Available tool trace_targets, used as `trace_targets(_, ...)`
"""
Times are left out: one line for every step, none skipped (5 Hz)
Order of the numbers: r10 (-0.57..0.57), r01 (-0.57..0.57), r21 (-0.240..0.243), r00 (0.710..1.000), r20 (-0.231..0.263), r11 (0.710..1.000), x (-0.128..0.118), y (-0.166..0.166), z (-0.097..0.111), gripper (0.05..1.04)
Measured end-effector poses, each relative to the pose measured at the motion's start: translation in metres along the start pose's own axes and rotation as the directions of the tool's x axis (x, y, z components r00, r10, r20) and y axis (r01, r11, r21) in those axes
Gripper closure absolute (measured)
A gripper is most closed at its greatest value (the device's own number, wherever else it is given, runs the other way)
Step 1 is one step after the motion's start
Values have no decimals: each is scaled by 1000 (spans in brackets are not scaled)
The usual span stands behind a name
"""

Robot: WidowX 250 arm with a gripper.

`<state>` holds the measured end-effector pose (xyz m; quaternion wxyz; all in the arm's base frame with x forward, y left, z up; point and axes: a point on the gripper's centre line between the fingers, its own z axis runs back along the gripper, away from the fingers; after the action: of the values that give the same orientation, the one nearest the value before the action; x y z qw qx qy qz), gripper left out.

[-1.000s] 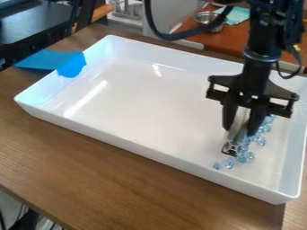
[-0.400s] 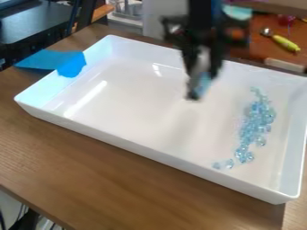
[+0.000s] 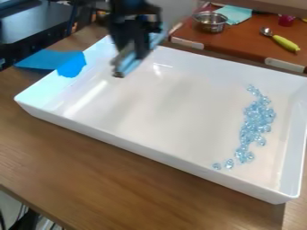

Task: Sweep into pile

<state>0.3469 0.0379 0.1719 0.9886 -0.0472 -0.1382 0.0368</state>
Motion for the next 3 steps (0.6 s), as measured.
trace_targets(-2,2,3,1000,13,1000,0,45,-6,718)
trace_targets(1,-4,55,999,48,998,-2,75,-17,718)
trace_targets(7,-11,106,999,40,994,-12,80,-38,676)
